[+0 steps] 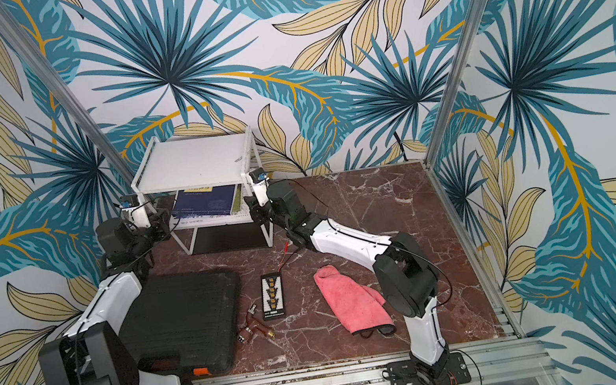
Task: Wipe the bookshelf clean with a cloth
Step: Move the shelf to the center of the board.
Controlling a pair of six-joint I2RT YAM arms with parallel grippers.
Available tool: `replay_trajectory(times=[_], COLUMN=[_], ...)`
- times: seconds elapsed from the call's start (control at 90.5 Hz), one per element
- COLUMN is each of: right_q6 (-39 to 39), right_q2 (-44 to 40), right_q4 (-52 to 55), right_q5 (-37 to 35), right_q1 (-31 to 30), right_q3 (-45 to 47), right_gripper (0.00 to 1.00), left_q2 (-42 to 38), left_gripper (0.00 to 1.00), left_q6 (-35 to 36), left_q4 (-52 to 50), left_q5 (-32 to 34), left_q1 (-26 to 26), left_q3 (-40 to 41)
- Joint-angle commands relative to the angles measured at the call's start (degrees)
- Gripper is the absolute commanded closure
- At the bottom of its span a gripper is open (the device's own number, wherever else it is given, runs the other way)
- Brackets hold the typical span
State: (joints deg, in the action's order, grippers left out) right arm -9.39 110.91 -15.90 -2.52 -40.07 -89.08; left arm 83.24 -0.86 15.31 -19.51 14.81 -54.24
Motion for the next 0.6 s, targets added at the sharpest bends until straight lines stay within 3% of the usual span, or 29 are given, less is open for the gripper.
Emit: replay_trajectory(times=[0.0,0.155,0.398,0.586], right_q6=[8.76,9.34,6.8,3.19], right_q2=[-1.56,-5.94,-16.24,-25.17], right_q4=[6.29,6.18,3.65,2.31], right_q5=[-5.12,-6.53,-8.42,-4.22], right_q1=[1.75,2.93,7.79,15.6], right_q3=[0.44,6.52,22.4,34.55], right_gripper=[0.83,1.0,1.0,1.0], left_q2=[-1.92,-4.3,-8.45,-8.69], left_gripper=[0.77,0.86,0.95,0.95], left_q6=[2.3,0.67,0.21,-1.37], left_q4=[-0.89,1.76,1.49,0.6], left_q5=[0.71,2.53,13.03,20.39], left_q1=[-2.62,-6.83,-21.27,-33.66], left_q3=[2.12,5.74,8.36,8.57])
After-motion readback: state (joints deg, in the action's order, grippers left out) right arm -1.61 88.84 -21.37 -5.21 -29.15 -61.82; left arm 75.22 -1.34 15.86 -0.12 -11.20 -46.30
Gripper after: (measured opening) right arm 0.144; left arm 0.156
